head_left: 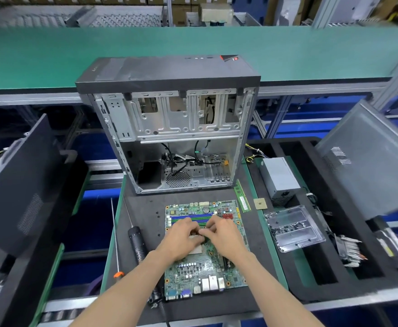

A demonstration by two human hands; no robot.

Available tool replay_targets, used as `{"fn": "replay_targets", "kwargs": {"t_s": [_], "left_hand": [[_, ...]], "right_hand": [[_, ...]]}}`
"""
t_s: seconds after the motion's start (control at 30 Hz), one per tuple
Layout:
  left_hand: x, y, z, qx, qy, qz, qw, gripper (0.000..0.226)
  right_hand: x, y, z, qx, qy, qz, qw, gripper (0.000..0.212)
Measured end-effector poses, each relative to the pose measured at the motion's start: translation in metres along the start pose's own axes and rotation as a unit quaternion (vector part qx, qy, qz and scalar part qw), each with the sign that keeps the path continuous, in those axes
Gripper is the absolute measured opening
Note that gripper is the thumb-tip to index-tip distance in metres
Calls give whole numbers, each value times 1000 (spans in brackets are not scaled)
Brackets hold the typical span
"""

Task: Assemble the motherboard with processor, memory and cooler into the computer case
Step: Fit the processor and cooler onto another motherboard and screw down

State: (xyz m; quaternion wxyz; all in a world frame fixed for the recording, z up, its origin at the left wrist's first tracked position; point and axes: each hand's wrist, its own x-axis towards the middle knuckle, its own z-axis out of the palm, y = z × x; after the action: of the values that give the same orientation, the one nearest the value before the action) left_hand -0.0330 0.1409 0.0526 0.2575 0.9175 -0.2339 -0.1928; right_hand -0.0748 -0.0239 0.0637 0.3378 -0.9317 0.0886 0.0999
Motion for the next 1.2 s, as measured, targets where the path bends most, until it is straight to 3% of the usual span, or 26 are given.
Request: {"fn": "replay_targets", "kwargs": {"t_s": [0.13, 0.23, 0.33, 0.57, 0.73, 0.93, 1.2], "left_hand": [[2, 1, 7, -13, 42, -13, 999, 23], [4, -1, 7, -51, 37, -30, 998, 25], [4, 1, 3, -68, 19, -40, 997, 17], [6, 4, -3, -88, -4, -44, 995, 14], [8, 0, -1, -83, -13, -40, 996, 17], [10, -2, -1, -90, -11, -33, 995, 23], [11, -6, 0, -82, -10, -27, 996, 24]], "right_hand": [[-1, 5, -13, 83, -11, -8, 996, 28], [1, 21, -32, 100, 77, 20, 992, 19], [6, 41, -48, 75, 116, 52, 989, 20], [13, 62, -65, -28, 98, 37, 994, 22], [21, 80, -82, -83, 136, 45, 986, 37], [38, 89, -100, -191, 57, 47, 979, 60], [62, 99, -100, -315, 14, 16, 949, 51]]}}
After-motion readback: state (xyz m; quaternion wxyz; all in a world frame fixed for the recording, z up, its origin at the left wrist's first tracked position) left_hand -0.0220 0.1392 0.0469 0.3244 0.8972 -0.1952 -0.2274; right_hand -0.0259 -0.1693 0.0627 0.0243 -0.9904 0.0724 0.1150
